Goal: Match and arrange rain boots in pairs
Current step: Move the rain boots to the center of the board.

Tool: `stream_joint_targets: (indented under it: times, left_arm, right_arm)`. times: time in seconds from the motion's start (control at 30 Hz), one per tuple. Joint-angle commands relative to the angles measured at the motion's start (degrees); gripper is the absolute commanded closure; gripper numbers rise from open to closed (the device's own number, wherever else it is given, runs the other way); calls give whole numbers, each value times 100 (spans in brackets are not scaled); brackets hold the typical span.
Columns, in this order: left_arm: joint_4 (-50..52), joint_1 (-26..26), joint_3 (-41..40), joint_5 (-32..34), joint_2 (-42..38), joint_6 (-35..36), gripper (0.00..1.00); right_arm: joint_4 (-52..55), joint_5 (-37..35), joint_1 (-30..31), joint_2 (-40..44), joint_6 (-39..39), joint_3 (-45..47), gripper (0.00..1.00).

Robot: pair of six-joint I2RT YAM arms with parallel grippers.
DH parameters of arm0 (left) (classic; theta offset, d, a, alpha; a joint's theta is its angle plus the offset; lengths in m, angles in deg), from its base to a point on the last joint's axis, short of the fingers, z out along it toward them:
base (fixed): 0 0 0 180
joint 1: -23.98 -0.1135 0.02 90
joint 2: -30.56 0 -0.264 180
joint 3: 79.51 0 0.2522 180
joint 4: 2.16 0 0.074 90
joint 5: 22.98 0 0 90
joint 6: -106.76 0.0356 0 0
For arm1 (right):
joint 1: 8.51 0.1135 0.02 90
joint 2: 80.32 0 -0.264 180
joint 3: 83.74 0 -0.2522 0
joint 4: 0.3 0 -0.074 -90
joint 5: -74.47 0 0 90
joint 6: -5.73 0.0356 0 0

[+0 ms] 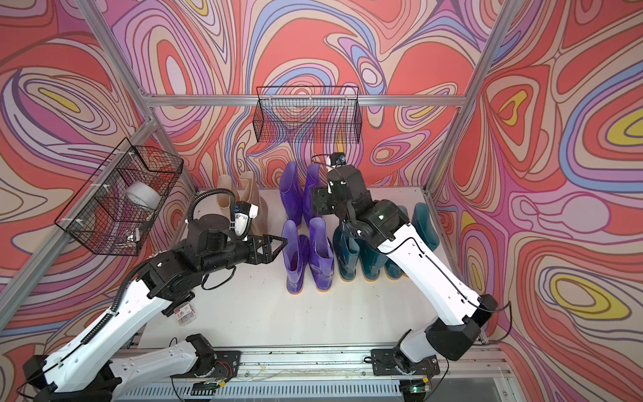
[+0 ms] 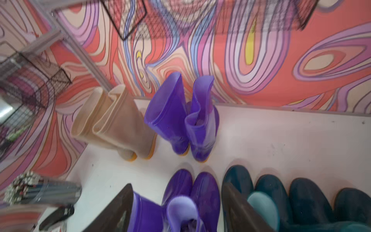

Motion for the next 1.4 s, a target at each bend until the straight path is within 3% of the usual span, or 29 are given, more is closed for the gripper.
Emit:
stream_joint_targets:
  times: [0.0,0.13,0.37,0.53,0.8,0.93,1.13,1.37]
  left_arm:
    - [145,11,104,548,-114,-123,8]
    - [522,13,210,849,47,-152,8]
    - [985,-75,241,1688,-528,175,5]
    - [1037,-94,128,1768,-843,249,4]
    - [896,-93,-101,1655,-962,202,4]
    - [910,-93,-162,1617,-1038,232,3]
    - [840,-93,-244,1619,-1153,297,3]
    - [754,-96,-367,1505,-1233,309,3]
  right_arm:
    - [891,421,214,-103,102,61,27]
    - [1043,858,463,-333,269,30,30]
    - [1503,1133,652,-566,548,-106,28]
    - [1849,748,861,-650,604,-89,27]
    - [1558,1063,943,-684,771,300,26]
    - [1824,330,1062,-734,755,201,26]
    - [1998,213,1070,-1004,627,250,36]
    - [2395,-703,1076,-864,753,140,37]
